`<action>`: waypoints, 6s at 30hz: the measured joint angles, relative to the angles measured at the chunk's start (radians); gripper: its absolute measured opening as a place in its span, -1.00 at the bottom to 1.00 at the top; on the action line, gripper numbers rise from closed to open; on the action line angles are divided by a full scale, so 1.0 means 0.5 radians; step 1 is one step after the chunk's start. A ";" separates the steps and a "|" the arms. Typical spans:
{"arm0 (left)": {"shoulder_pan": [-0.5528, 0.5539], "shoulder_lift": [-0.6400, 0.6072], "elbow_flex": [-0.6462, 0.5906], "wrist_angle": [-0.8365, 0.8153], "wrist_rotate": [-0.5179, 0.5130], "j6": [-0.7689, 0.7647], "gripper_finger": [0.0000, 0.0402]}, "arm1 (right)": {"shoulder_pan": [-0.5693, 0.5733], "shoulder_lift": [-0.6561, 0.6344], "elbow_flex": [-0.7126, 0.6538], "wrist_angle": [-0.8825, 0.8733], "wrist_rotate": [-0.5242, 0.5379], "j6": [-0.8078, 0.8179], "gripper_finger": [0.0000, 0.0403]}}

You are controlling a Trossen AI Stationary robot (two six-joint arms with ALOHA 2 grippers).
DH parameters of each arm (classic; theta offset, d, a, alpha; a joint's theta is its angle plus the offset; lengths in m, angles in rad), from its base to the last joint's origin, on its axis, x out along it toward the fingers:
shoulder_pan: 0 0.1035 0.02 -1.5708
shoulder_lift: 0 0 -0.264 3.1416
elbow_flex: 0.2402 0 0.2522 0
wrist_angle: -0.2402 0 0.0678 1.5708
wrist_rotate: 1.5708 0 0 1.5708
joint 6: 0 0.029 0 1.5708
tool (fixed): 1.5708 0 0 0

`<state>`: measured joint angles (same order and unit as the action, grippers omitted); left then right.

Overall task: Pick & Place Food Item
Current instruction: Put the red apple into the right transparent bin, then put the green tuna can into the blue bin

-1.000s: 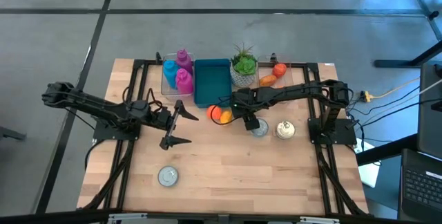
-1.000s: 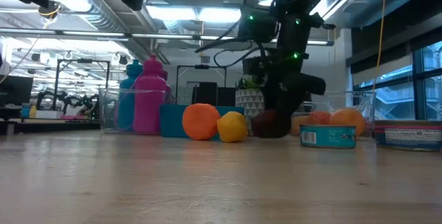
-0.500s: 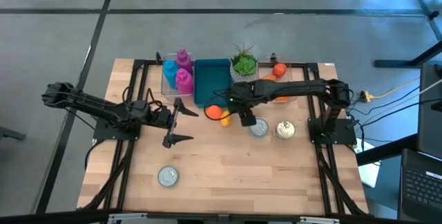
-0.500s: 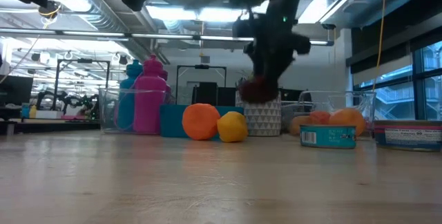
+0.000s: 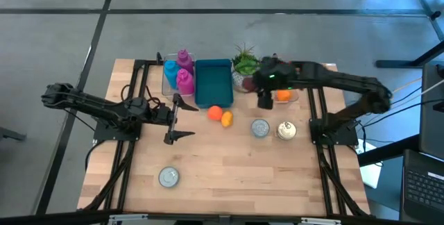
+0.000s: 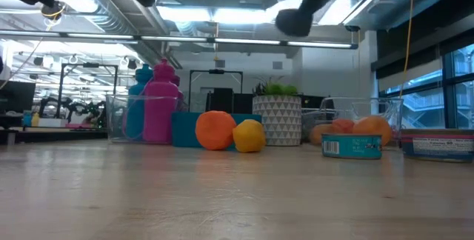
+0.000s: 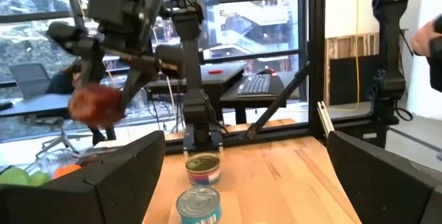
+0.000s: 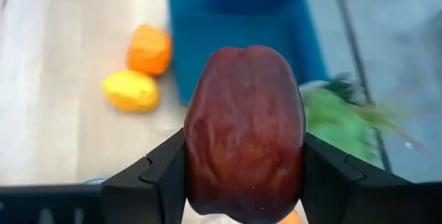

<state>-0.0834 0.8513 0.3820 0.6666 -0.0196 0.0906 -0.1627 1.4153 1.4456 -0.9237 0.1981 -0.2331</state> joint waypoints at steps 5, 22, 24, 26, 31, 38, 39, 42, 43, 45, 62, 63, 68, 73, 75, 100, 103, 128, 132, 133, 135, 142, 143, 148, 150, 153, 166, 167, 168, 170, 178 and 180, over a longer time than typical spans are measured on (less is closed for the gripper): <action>0.005 -0.016 0.000 0.010 -0.025 0.006 0.96 | -0.071 -0.305 -0.158 0.120 0.040 0.038 0.03; 0.005 -0.016 0.000 0.127 -0.036 -0.071 0.96 | -0.247 -0.951 -1.427 1.384 -0.237 -0.111 0.03; 0.005 -0.016 0.000 0.173 -0.035 -0.132 0.96 | -0.266 -0.995 -1.550 1.517 -0.301 -0.118 0.03; 0.004 -0.016 0.000 0.198 -0.036 -0.176 0.96 | -0.287 -1.035 -1.650 1.616 -0.359 -0.118 0.03; 0.004 -0.003 0.000 0.225 -0.097 -0.221 0.96 | -0.339 -1.152 -1.815 1.718 -0.462 -0.117 0.03; 0.004 0.078 0.000 0.330 -0.294 -0.266 0.96 | -0.362 -1.310 -1.914 2.040 -0.590 0.035 0.03; 0.004 0.098 0.000 0.356 -0.310 -0.266 0.96 | -0.362 -1.328 -1.919 2.071 -0.584 0.040 0.03; 0.004 0.174 0.000 0.464 -0.326 -0.296 0.96 | -0.362 -1.366 -1.924 2.100 -0.532 0.042 0.03; 0.004 0.204 0.000 0.502 -0.326 -0.311 0.96 | -0.362 -1.372 -1.924 2.100 -0.511 0.043 0.03; 0.004 0.262 0.000 0.535 -0.327 -0.342 0.96 | -0.363 -1.377 -1.924 2.078 -0.475 0.048 0.03; 0.004 0.664 0.000 0.883 -0.340 -0.111 0.96 | -0.639 -1.391 -2.178 2.376 -0.438 0.199 0.03; 0.004 0.664 0.000 0.882 -0.340 -0.083 0.96 | -0.666 -1.391 -2.178 2.372 -0.421 0.197 0.03; 0.004 0.664 0.000 0.875 -0.340 -0.032 0.96 | -0.855 -1.367 -2.178 2.370 -0.411 0.190 0.03; 0.004 0.664 0.000 0.874 -0.340 -0.032 0.96 | -1.055 -1.216 -2.175 2.364 -0.435 0.234 0.03; 0.004 0.664 0.000 0.874 -0.340 -0.032 0.96 | -1.126 -1.108 -2.154 2.357 -0.462 0.278 0.03; 0.004 0.663 0.000 0.874 -0.339 -0.032 0.96 | -1.376 0.055 -1.640 2.113 -0.472 0.087 0.03; 0.004 0.663 0.000 0.874 -0.339 -0.033 0.96 | -1.376 0.077 -1.571 1.969 -0.421 0.041 0.03; 0.004 0.663 0.000 0.868 -0.339 -0.033 0.96 | -1.373 0.204 -1.502 1.891 -0.480 0.030 0.21; 0.004 0.663 0.000 0.866 -0.339 -0.033 0.96 | -1.373 0.204 -1.502 1.892 -0.480 0.039 0.40; 0.004 0.663 0.000 0.866 -0.339 -0.033 0.96 | -1.373 0.204 -1.502 1.892 -0.481 0.039 0.45; 0.004 0.663 0.000 0.866 -0.339 -0.033 0.96 | -1.373 0.204 -1.502 1.892 -0.480 0.039 0.52; 0.004 0.663 0.000 0.858 -0.339 -0.034 0.96 | -1.368 0.169 -1.502 1.892 -0.487 0.045 0.67; 0.004 0.663 0.000 0.858 -0.339 -0.034 0.96 | -1.361 0.151 -1.502 1.892 -0.487 0.053 0.68; 0.004 0.655 0.000 0.854 -0.339 -0.056 0.96 | -1.330 -0.035 -1.503 1.891 -0.488 0.131 0.66; 0.004 0.643 0.000 0.857 -0.340 -0.055 0.96 | -1.310 -0.147 -1.503 1.888 -0.489 0.171 0.64; 0.001 0.608 0.000 0.808 -0.392 -0.035 0.96 | -1.279 -0.328 -1.503 1.891 -0.550 0.232 0.63; 0.001 0.301 0.000 0.424 -0.548 0.039 0.96 | -1.081 -1.089 -1.623 2.023 -0.958 0.458 0.62; 0.001 0.276 0.000 0.389 -0.547 0.038 0.96 | -1.064 -1.153 -1.681 2.082 -0.959 0.500 0.62; 0.001 0.252 0.000 0.355 -0.547 0.035 0.96 | -1.048 -1.221 -1.747 2.140 -0.960 0.543 0.62; 0.001 0.218 0.000 0.314 -0.547 0.006 0.96 | -1.013 -1.351 -1.880 2.265 -0.977 0.623 0.62; 0.001 0.153 0.000 0.212 -0.551 -0.061 0.96 | -0.828 -1.608 -2.152 2.468 -1.287 0.770 0.62; 0.001 0.153 0.000 0.215 -0.549 -0.091 0.96 | -0.760 -1.601 -2.172 2.462 -1.337 0.817 0.62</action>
<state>-0.0830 0.9276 0.3820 0.7739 -0.2943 0.0452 -0.5428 0.6149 0.3596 0.3074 -0.4702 0.1756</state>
